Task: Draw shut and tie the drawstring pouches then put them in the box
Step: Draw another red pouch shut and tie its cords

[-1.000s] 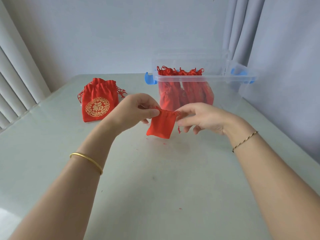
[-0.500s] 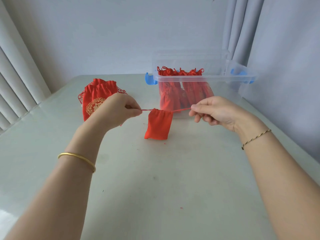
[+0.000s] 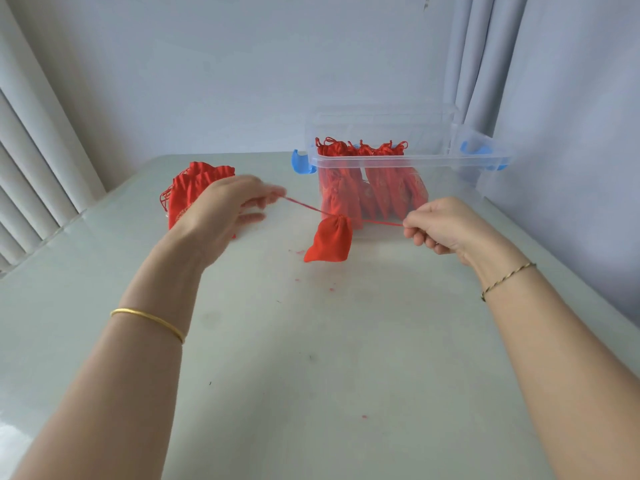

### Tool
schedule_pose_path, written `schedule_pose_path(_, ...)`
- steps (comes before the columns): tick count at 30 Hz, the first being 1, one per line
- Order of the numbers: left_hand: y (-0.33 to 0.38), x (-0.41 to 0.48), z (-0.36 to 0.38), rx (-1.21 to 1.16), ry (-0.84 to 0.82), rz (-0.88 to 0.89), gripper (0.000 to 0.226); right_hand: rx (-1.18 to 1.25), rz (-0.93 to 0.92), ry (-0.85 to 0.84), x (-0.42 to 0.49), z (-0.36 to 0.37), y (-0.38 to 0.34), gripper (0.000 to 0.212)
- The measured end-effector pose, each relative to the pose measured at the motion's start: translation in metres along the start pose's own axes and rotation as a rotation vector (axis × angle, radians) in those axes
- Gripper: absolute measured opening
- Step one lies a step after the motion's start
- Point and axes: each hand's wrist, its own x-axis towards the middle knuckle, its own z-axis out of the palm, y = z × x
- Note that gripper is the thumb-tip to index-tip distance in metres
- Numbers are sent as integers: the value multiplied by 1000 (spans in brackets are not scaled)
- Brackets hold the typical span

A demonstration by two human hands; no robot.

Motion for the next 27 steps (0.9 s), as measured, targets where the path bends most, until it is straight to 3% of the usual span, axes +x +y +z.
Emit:
schedule_pose_path(2, 9, -4, 13, -349, -154, -3, 38, 86, -30, -27, -2, -1, -6, 23)
schedule_pose_path(4, 13, -5, 23, -498, -243, -31, 30, 227, -100, -75, -7, -2, -15, 25)
schedule_pose_path(7, 14, -8, 34, -381, -316, -73, 18, 400, -242, -169, -17, 2, -32, 26)
schedule_pose_path(13, 8, -12, 43, -70, -354, -47, 19, 455, -414, -246, -30, 20, -50, 26)
schedule_pose_path(18, 7, -12, 47, -69, -348, -45, 13, 484, -261, -248, -27, 27, -45, 39)
schedule_pose_path(21, 5, -10, 45, -142, -353, -59, 15, 429, -131, -383, -25, 24, -40, 36)
schedule_pose_path(23, 5, -9, 44, -171, -351, -61, 14, 366, -133, -454, -27, 26, -38, 25)
schedule_pose_path(25, 4, -9, 44, -181, -340, -68, 12, 293, -196, -426, -28, 29, -37, 13)
schedule_pose_path(27, 4, -8, 43, -185, -317, -81, 9, 262, -258, -383, -27, 27, -36, 14)
